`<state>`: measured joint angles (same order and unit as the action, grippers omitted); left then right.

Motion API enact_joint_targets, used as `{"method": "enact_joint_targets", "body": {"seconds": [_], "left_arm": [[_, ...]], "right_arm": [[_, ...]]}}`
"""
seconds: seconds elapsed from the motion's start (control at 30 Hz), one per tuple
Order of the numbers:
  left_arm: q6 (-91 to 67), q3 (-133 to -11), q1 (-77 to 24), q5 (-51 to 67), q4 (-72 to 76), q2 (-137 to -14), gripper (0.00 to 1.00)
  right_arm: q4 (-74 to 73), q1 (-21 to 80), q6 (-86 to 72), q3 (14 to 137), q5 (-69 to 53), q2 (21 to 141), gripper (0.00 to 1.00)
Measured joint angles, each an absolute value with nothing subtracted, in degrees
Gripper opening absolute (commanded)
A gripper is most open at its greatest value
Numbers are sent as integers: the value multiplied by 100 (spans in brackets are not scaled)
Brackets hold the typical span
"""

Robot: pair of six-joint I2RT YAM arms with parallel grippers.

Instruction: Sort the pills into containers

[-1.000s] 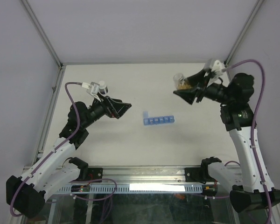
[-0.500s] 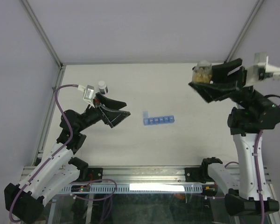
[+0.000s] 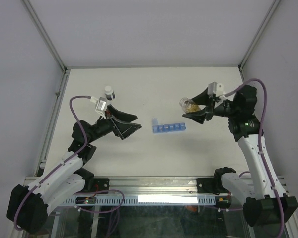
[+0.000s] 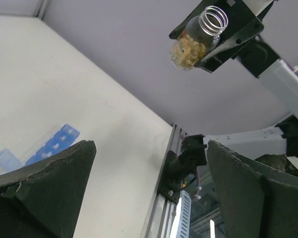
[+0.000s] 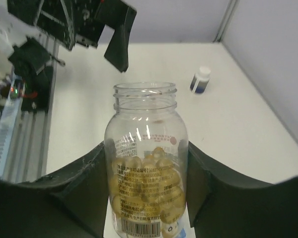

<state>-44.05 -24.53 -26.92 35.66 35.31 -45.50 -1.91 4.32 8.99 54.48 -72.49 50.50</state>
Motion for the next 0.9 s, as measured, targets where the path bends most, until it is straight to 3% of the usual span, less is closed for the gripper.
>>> {"method": "enact_joint_targets", "body": {"seconds": [0.17, 0.3, 0.9], "left_arm": [[-4187, -2062, -2692, 3103, 3387, -4925, 99], [-3929, -1959, -2692, 2488, 2987, -5024, 99], [-3079, -1481, -2692, 475, 2106, -4952, 99]], "right_arm": [[-2388, 1127, 3640, 5522, -6608, 6066, 0], [-3135, 1789, 4676, 5489, -5859, 6801, 0], [-3636, 3015, 5155, 6735, -3682, 9627, 0]]}}
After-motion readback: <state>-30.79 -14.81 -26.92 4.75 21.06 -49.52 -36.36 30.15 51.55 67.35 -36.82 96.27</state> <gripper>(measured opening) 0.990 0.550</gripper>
